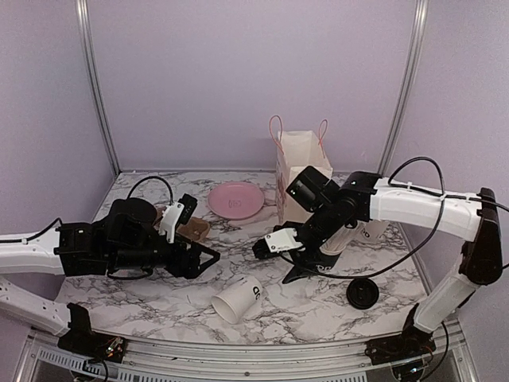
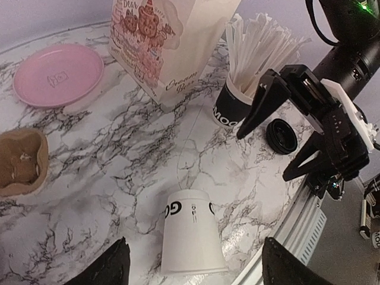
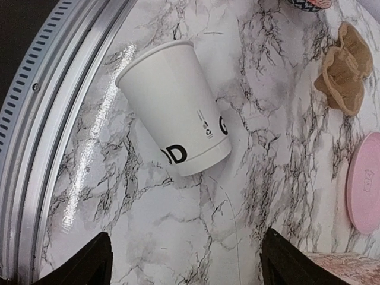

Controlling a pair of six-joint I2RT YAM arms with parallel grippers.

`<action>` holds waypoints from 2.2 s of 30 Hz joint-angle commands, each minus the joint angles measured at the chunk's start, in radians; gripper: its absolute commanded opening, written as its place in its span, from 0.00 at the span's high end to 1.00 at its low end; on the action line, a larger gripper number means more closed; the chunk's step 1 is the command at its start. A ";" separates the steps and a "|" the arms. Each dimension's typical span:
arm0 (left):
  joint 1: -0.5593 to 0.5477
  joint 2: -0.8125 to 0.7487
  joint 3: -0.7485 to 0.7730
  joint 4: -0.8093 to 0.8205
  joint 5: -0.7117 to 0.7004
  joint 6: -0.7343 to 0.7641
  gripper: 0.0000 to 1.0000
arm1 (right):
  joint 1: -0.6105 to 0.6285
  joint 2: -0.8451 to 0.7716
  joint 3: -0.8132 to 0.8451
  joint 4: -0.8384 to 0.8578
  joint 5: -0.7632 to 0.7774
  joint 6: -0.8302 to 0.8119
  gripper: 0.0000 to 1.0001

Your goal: Pack the takeout coffee

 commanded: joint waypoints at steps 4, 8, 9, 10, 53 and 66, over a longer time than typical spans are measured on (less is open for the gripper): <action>-0.023 -0.132 -0.159 0.001 -0.153 -0.218 0.21 | 0.051 0.203 0.058 0.138 0.049 -0.103 0.01; -0.021 -0.187 -0.189 -0.015 -0.238 -0.201 0.20 | 0.108 0.289 0.042 0.196 0.087 -0.109 0.01; -0.020 -0.190 -0.191 -0.016 -0.244 -0.197 0.20 | 0.115 0.299 0.042 0.202 0.083 -0.110 0.01; -0.018 -0.193 -0.191 -0.016 -0.248 -0.194 0.20 | 0.121 0.310 0.043 0.205 0.078 -0.114 0.01; 0.003 -0.209 -0.157 0.153 0.219 0.147 0.24 | -0.046 0.386 0.302 0.124 -0.465 0.309 0.49; -0.002 -0.025 -0.077 0.254 0.242 0.214 0.60 | -0.028 0.363 0.292 0.130 -0.454 0.321 0.49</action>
